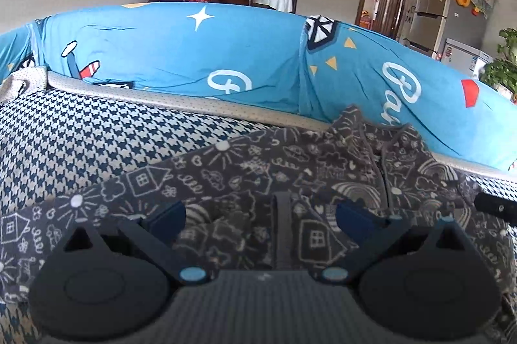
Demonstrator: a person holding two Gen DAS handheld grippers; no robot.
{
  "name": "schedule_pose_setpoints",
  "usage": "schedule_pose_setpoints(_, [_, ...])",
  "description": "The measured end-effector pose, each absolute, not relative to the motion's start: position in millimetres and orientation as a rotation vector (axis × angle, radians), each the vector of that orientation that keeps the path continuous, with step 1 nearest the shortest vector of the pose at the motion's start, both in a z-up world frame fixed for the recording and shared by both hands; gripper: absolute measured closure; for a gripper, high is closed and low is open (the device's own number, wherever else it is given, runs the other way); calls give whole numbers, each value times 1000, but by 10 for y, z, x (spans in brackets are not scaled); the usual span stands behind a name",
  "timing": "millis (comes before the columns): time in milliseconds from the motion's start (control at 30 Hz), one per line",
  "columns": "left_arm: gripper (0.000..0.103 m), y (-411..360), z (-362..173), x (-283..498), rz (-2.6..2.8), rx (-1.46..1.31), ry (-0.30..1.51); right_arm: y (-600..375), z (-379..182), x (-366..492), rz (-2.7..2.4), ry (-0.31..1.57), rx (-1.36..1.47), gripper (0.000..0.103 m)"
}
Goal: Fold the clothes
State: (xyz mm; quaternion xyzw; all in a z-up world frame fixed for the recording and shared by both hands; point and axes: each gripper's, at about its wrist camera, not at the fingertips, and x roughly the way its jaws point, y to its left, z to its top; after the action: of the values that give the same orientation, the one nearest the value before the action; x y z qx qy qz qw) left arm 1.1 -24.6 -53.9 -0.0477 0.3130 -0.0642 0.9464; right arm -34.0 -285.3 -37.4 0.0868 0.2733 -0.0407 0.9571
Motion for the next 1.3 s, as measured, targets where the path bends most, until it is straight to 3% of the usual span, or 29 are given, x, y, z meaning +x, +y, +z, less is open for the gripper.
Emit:
schedule_pose_setpoints(233, [0, -360, -648, 16, -162, -76, 677, -3471, -480, -420, -252, 556, 220, 52])
schedule_pose_setpoints(667, [0, -476, -760, 14, -191, -46, 707, -4094, -769, -243, -301, 568, 473, 51])
schedule_pose_setpoints(700, [0, -485, -768, 15, -193, -42, 709, -4099, -781, -219, -293, 570, 476, 53])
schedule_pose_setpoints(833, [0, -517, -793, 18, -199, -29, 713, -4128, -823, -135, -258, 591, 514, 84])
schedule_pose_setpoints(900, [0, -524, -797, 17, -201, -28, 715, -4134, -820, -116, -251, 590, 517, 91])
schedule_pose_setpoints(1300, [0, -547, -783, -17, -179, -23, 690, -4004, -439, 46, -219, 448, 454, 94])
